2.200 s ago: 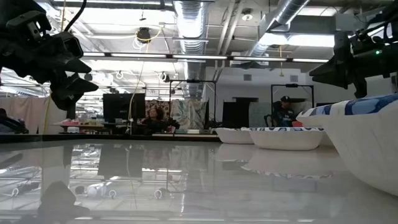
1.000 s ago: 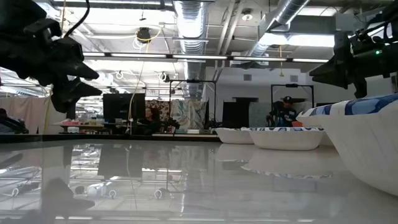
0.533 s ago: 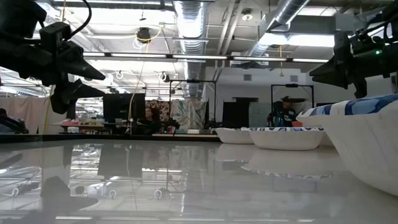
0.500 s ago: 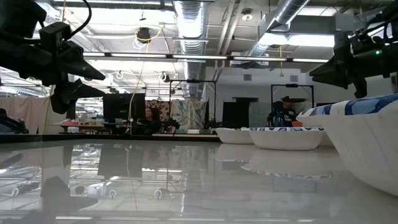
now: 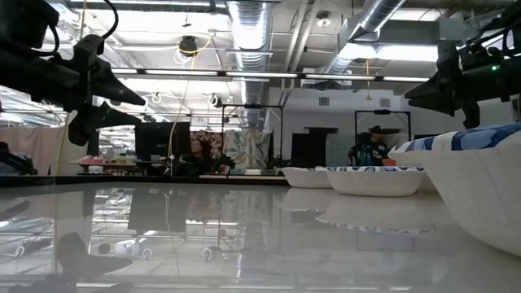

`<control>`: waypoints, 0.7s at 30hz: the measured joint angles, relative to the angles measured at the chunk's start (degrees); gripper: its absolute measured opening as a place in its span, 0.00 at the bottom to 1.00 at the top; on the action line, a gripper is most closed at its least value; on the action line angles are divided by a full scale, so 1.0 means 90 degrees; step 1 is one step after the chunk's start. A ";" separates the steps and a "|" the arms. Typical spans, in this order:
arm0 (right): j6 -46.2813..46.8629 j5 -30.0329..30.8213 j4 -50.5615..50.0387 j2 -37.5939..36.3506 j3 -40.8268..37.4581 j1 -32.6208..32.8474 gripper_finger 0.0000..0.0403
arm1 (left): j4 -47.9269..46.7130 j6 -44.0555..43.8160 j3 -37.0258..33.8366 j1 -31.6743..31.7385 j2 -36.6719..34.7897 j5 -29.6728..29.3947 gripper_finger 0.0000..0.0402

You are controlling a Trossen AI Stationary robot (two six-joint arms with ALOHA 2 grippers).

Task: Nest bowls inside each other
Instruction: Stack the middle right white blue patterned bowl on top of the bottom left white blue patterned bowls

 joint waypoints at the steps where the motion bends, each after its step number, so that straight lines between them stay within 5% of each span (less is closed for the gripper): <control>1: 0.0001 0.0000 0.0001 0.0001 0.0000 0.0001 0.28 | -0.0001 -0.0099 0.0000 0.0000 0.0000 -0.0088 0.46; 21: 0.0626 -0.0488 0.0040 0.0001 0.0007 0.0000 0.28 | 0.0519 -0.0940 0.0000 0.0000 0.0000 -0.0628 0.46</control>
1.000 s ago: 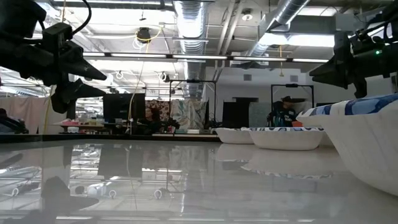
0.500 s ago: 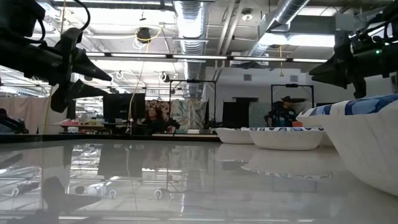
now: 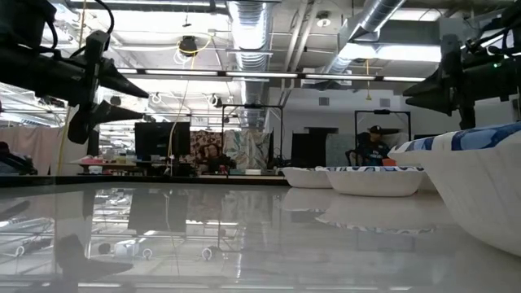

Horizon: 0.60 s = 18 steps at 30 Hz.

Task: Nest bowls inside each other
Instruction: Stack the middle right white blue patterned bowl on top of the bottom left white blue patterned bowls

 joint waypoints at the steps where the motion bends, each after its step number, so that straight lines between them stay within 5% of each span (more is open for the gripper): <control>1: 0.0020 -0.0002 0.0091 0.0001 0.0000 0.0001 0.28 | 0.0111 -0.0010 0.0000 0.0002 0.0000 -0.0001 0.46; 18: -0.1195 -0.1533 0.3459 -0.0001 0.0177 0.0001 0.28 | 0.2309 0.0456 0.0094 0.0002 0.0002 0.0744 0.46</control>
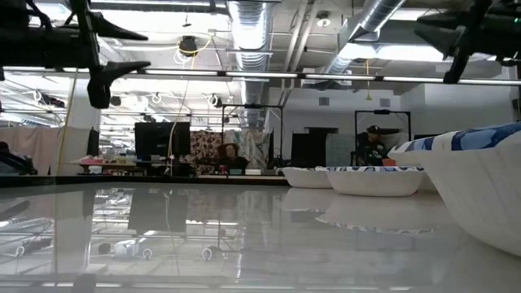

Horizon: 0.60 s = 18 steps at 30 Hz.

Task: Nest bowls inside each other
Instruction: Stack the middle right white blue patterned bowl on top of the bottom left white blue patterned bowls

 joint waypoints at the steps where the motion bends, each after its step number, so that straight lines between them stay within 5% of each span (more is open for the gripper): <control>1: -0.0142 -0.0065 -0.0033 0.0002 0.0115 0.0000 0.28 | -0.0002 0.0000 0.0080 0.0000 0.0000 0.0042 0.46; 6: -0.0948 -0.0137 -0.0990 0.0004 0.1064 0.0000 0.28 | -0.0515 0.0322 0.0757 0.0005 0.0002 0.0100 0.46; 18: -0.0824 -0.0111 -0.6409 0.1140 0.4502 0.0015 0.28 | -0.2109 0.1244 0.2978 0.0005 0.1001 -0.0011 0.46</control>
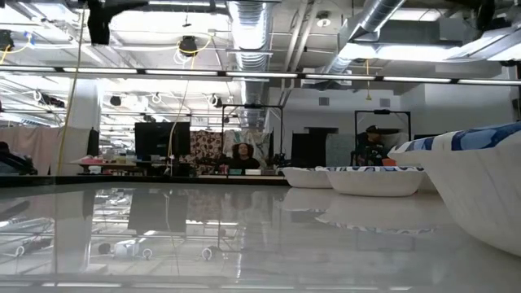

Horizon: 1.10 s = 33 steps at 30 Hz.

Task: Nest bowls inside each other
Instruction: Stack the middle right white blue patterned bowl on top of the bottom left white blue patterned bowls

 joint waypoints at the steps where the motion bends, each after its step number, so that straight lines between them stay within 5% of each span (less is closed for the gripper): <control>1: 0.0012 -0.0002 -0.0337 0.0171 0.0231 0.0000 0.28 | -0.0135 0.0120 0.0192 0.0000 0.0136 0.0000 0.46; 14: 0.1213 -0.0469 -0.3142 0.2673 0.1826 -0.0002 0.28 | -0.1000 0.0717 0.1752 0.0000 0.1886 0.0172 0.46; 23: 0.2335 -0.1879 -0.4019 0.3756 0.1876 0.0114 0.28 | -0.1229 0.0832 0.2184 0.0000 0.2724 0.1151 0.46; 33: 0.3469 -0.1735 -0.6533 0.4622 0.1813 0.0987 0.28 | -0.1385 0.0909 0.2210 0.0000 0.3192 0.1290 0.46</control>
